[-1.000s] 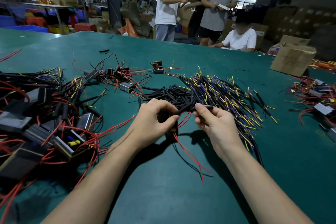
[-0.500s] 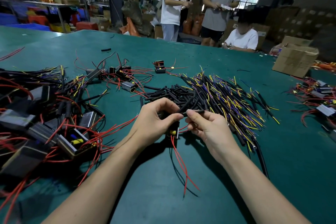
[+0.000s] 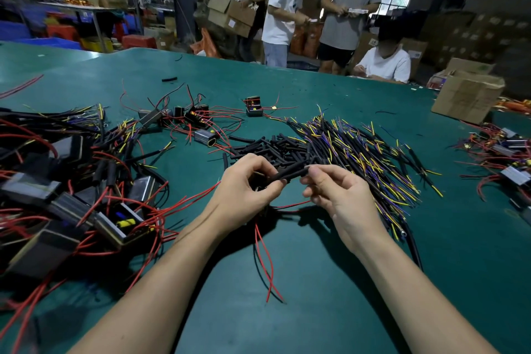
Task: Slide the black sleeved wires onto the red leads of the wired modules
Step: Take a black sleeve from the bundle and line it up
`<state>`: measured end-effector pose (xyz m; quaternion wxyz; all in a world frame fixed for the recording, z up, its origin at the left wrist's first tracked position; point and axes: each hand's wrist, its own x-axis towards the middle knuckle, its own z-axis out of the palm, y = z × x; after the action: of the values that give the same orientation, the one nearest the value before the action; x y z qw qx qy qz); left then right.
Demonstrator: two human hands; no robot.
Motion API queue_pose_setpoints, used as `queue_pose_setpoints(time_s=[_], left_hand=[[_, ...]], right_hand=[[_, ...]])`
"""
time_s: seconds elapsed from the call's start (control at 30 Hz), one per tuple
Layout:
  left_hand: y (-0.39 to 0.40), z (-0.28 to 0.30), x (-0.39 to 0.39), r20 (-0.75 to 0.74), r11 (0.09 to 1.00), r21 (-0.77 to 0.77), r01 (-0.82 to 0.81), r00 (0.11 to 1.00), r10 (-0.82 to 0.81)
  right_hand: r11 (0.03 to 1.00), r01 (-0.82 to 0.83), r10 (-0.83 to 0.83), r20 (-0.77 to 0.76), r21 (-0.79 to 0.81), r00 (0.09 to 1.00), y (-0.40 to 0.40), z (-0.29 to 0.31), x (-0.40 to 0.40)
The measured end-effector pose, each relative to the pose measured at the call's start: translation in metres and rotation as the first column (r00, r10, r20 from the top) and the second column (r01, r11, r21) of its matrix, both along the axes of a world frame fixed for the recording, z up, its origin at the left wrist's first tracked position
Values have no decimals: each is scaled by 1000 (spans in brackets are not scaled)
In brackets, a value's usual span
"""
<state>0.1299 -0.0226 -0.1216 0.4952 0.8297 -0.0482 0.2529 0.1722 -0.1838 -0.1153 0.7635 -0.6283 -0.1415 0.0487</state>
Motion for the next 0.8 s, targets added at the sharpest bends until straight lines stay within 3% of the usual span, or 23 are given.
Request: queue_pose_setpoints(time_s=[0.33, 0.6, 0.8], left_hand=[[6, 4, -3, -26, 987, 152, 43, 999, -40], [-12, 6, -3, 117, 995, 88, 51, 991, -61], [-9, 2, -1, 75, 994, 104, 16, 997, -23]], right_hand=[[987, 13, 8, -130, 160, 991, 4, 2, 1], [997, -32, 37, -72, 70, 997, 11, 1, -6], [994, 62, -48, -153, 92, 987, 14, 1, -6]])
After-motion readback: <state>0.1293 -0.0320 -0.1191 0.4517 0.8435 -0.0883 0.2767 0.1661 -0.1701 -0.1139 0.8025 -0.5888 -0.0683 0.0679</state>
